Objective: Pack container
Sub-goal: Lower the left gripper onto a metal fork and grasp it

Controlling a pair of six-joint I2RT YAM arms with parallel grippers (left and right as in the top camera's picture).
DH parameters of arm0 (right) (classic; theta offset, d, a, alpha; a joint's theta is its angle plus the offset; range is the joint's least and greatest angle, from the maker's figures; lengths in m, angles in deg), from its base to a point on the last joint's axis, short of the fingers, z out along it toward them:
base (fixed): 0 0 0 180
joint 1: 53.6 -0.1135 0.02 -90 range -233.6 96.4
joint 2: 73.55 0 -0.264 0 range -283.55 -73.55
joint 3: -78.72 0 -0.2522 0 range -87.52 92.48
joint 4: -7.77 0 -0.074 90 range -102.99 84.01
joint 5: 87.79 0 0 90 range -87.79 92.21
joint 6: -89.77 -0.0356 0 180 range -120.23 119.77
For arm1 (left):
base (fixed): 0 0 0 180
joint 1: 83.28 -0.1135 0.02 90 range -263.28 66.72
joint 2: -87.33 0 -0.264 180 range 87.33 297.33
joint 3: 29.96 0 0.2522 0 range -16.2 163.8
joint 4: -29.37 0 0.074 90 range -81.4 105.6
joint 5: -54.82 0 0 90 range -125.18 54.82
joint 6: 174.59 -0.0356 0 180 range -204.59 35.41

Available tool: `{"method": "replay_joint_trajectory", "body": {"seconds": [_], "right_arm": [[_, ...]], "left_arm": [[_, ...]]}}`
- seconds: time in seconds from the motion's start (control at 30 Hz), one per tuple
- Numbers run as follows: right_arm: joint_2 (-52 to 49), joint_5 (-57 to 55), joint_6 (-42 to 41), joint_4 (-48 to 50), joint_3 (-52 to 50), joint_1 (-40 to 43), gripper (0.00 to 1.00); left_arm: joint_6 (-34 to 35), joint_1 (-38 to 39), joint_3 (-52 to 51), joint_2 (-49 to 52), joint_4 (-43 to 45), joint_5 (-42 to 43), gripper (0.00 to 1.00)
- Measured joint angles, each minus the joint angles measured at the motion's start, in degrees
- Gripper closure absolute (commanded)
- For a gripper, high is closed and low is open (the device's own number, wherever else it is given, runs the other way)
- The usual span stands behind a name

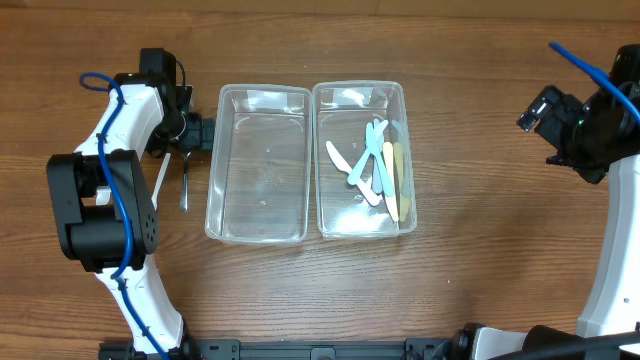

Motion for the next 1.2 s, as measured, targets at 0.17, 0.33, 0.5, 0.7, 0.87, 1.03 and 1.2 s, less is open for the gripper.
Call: {"method": "replay_joint_trajectory", "body": {"seconds": [0.17, 0.33, 0.5, 0.7, 0.87, 1.03, 1.2], "right_arm": [[0.0, 0.0, 0.0, 0.0, 0.0, 0.0, 0.0], [0.0, 0.0, 0.0, 0.0, 0.0, 0.0, 0.0], [0.0, 0.0, 0.0, -0.1, 0.0, 0.0, 0.0], [0.0, 0.0, 0.0, -0.1, 0.0, 0.0, 0.0], [0.0, 0.0, 0.0, -0.6, 0.0, 0.0, 0.0], [0.0, 0.0, 0.0, -1.0, 0.0, 0.0, 0.0], [0.0, 0.0, 0.0, -1.1, 0.0, 0.0, 0.0]], "left_arm": [[0.0, 0.0, 0.0, 0.0, 0.3, -0.1, 0.06], [0.0, 0.0, -0.2, 0.0, 2.3, -0.2, 0.06], [0.0, 0.0, -1.2, 0.0, 3.6, -0.2, 0.06], [0.0, 0.0, -5.1, -0.1, 6.7, -0.2, 0.04], [0.0, -0.1, -6.9, -1.0, 8.8, 0.1, 0.11], [-0.3, 0.0, -7.3, -1.2, 9.3, 0.2, 0.28], [-0.5, 0.0, -7.3, -1.2, 9.4, 0.3, 0.48]]}}
